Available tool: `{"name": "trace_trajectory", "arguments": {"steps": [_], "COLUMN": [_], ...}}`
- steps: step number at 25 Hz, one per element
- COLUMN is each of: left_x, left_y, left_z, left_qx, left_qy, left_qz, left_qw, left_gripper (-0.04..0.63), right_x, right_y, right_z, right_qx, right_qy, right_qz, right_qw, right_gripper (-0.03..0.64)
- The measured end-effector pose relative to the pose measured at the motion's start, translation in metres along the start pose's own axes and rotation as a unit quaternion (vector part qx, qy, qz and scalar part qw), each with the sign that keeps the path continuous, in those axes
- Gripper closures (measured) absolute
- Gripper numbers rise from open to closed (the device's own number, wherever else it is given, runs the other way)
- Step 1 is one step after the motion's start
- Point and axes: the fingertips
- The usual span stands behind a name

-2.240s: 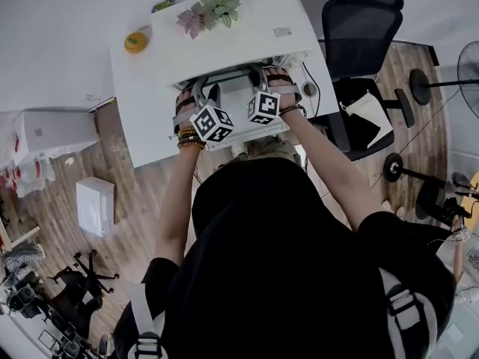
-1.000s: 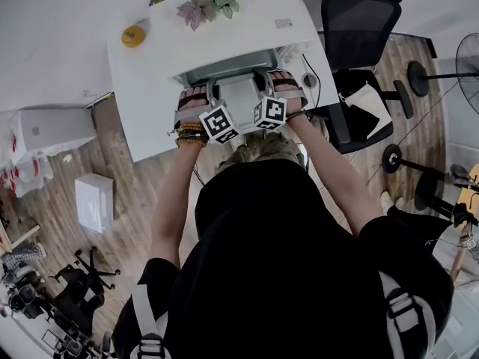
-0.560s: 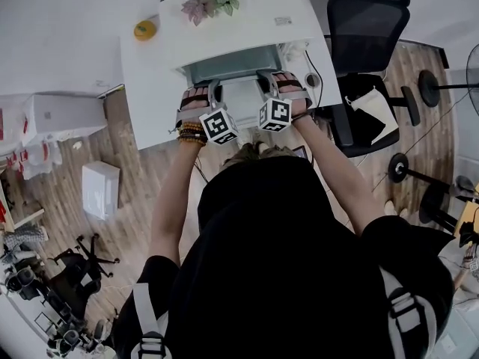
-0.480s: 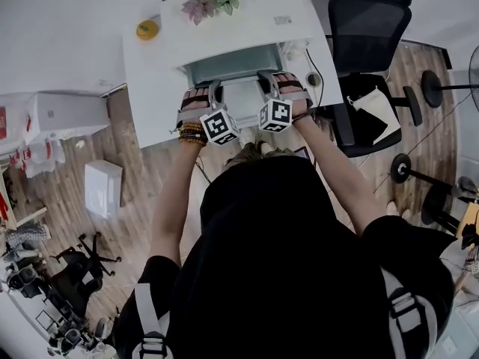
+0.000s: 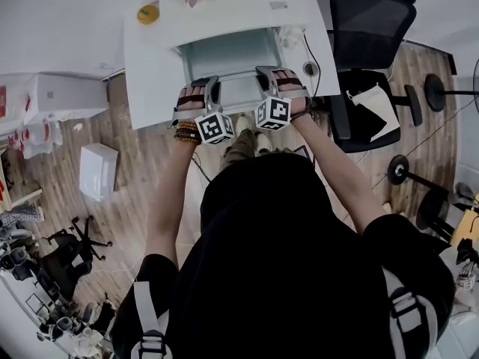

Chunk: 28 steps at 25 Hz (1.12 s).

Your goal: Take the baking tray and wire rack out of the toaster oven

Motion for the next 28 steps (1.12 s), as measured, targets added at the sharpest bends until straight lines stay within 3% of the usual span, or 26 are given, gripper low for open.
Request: {"name": "trace_trajectory", "arguments": {"steps": [13,28], "left_x": [-0.013,-0.045], "left_y": [-0.010,0.000], "left_z": [0.039,0.070], "left_qx": [-0.006,0.017], "left_qy": [-0.017,0.004], "left_qz": [0.001,0.017], "left_qw": [0.9998,0.9997], "left_gripper": [0.546,0.548], "right_x": [0.006,0.041], "right_y": [0.007,0.008], "right_z": [0.040,0.069], "right_qx": [-0.027,-0.050], "right_qy": [0.007,-0.020], "right_qz": [0.000,0.009], "right_qw": [1.000,0.999], "right_gripper": [0.549,0.549]}}
Point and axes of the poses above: the fingertips, and each gripper's own axes: z backward along the fingers, x to its left, y out of its underside, and after that the axes turned 11 degrees about x, right-handed
